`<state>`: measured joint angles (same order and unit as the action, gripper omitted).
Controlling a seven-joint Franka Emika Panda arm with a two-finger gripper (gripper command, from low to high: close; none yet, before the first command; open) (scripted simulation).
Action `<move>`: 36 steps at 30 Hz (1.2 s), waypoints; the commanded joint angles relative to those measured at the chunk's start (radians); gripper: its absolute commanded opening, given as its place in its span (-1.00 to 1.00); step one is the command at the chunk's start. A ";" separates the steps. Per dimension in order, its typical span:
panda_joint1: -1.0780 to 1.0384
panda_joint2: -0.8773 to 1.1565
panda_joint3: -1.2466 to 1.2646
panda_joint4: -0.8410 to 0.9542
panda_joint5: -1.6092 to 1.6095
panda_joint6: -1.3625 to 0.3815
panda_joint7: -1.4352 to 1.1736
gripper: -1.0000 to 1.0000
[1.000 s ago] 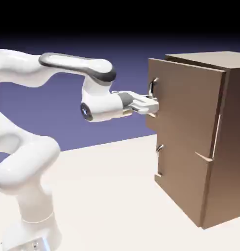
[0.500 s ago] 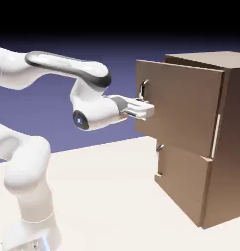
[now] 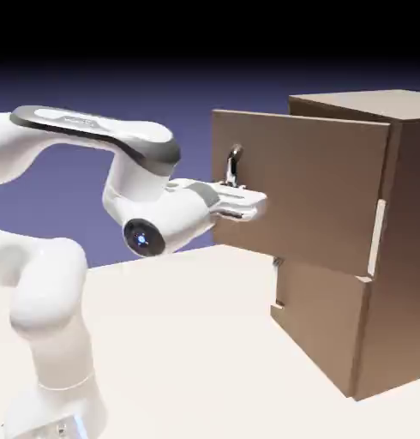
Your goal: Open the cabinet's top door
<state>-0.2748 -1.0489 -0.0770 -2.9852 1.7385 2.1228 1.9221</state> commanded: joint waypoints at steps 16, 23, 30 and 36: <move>-0.003 0.327 -0.548 0.275 -0.651 -0.615 -0.042 -1.00; 0.135 0.579 -0.765 0.524 -0.791 -0.913 -0.135 -1.00; 0.250 0.833 -0.930 0.742 -0.838 -1.180 -0.262 -1.00; 0.251 1.051 -0.985 0.895 -0.847 -1.384 -0.398 -1.00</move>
